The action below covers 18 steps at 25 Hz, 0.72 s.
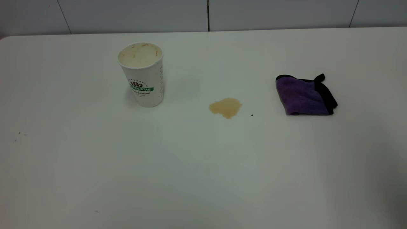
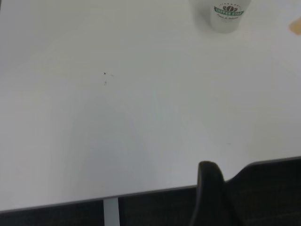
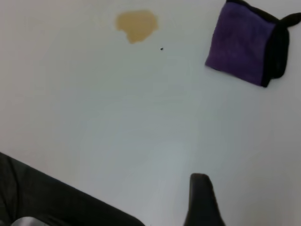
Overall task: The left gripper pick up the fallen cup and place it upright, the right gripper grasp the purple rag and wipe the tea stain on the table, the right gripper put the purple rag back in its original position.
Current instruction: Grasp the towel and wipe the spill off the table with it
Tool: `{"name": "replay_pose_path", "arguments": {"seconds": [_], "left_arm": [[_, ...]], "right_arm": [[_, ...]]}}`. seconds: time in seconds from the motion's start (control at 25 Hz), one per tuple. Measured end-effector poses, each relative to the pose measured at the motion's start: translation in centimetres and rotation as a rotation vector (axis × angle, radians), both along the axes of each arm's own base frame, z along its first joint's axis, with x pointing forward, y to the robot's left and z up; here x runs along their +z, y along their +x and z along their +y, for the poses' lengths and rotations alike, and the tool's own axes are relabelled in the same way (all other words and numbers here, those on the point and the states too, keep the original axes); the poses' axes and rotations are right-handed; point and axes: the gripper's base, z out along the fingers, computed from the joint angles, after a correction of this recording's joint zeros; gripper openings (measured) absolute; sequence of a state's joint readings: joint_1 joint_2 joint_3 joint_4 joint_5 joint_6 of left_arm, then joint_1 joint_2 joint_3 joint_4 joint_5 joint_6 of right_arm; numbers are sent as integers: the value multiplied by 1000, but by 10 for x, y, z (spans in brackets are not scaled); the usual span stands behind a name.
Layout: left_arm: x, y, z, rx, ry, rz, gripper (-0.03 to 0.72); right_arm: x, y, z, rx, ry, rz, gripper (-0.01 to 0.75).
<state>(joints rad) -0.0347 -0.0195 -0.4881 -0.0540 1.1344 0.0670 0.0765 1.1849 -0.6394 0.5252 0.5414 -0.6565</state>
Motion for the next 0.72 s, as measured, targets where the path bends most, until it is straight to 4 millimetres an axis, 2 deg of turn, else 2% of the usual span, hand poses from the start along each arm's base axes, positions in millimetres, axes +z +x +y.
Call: {"name": "replay_pose_path", "arguments": {"seconds": [0.12,0.32,0.4,0.52,0.72], "left_arm": [[0,0,0,2,-2,0,489],[0,0,0,2,-2,0,489],[0,0,0,2,-2,0,489],[0,0,0,2,-2,0,489],[0,0,0,1,-1,0,489]], "right_arm": [[-21,46,5,8,3,87,560],[-81,114,13,14,3,250,560],[-106,138,20,23,6,304,560],[-133,170,30,27,10,359,560],[-156,217,32,29,-56,358,560]]}}
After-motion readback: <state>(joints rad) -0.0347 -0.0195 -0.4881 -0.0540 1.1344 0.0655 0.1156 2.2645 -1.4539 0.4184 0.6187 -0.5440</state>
